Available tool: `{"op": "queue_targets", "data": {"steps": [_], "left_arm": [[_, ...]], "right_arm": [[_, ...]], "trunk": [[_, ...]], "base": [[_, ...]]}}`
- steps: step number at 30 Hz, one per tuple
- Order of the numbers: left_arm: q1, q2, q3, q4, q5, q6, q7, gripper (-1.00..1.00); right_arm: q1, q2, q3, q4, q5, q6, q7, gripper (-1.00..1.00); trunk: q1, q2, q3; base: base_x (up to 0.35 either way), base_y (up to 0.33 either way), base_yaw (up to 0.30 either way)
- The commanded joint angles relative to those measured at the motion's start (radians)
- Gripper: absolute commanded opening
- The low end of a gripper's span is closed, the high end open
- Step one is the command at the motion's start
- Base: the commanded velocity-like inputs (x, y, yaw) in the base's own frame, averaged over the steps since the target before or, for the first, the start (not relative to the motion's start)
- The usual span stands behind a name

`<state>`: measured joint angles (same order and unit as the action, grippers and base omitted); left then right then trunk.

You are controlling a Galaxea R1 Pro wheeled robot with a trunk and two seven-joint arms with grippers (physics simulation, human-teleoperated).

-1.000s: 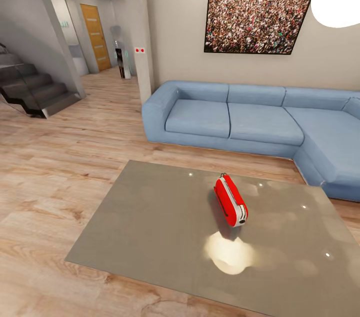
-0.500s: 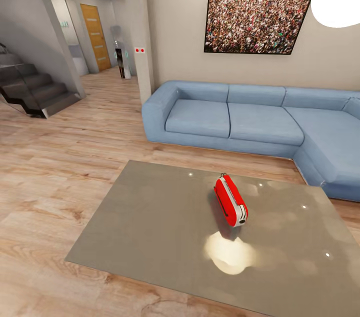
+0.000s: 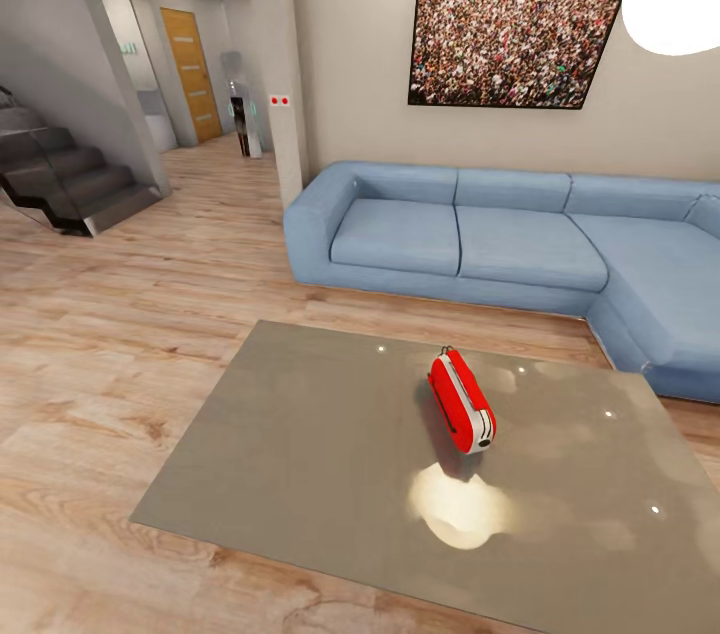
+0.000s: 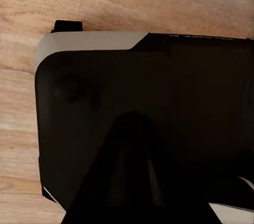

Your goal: Turn on the radio receiver that's on the table in the living room.

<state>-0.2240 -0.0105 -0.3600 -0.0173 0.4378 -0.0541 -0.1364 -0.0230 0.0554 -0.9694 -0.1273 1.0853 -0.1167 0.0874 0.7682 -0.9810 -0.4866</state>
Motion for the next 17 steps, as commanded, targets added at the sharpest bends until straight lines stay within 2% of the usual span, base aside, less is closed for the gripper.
{"op": "queue_targets", "data": {"steps": [1,8,17], "left_arm": [[0.0,0.001,0.0,0.0,0.0,0.0,0.0,-1.0],[0.0,0.007,0.0,0.001,0.004,0.0,0.0,-1.0],[0.0,0.009,-0.002,0.0,0.0,-0.001,0.0,-1.0]], "right_arm": [[0.0,0.0,0.0,0.0,0.0,0.0,0.0,1.0],[0.0,0.007,-0.001,0.0,0.0,0.0,0.0,1.0],[0.0,0.001,0.0,0.0,-0.002,0.0,0.0,1.0]], "trunk": [[0.0,0.0,0.0],[0.0,0.0,0.0],[0.0,0.0,0.0]], "base": [[0.0,0.0,0.0],[0.0,0.0,0.0],[0.0,0.0,0.0]]}}
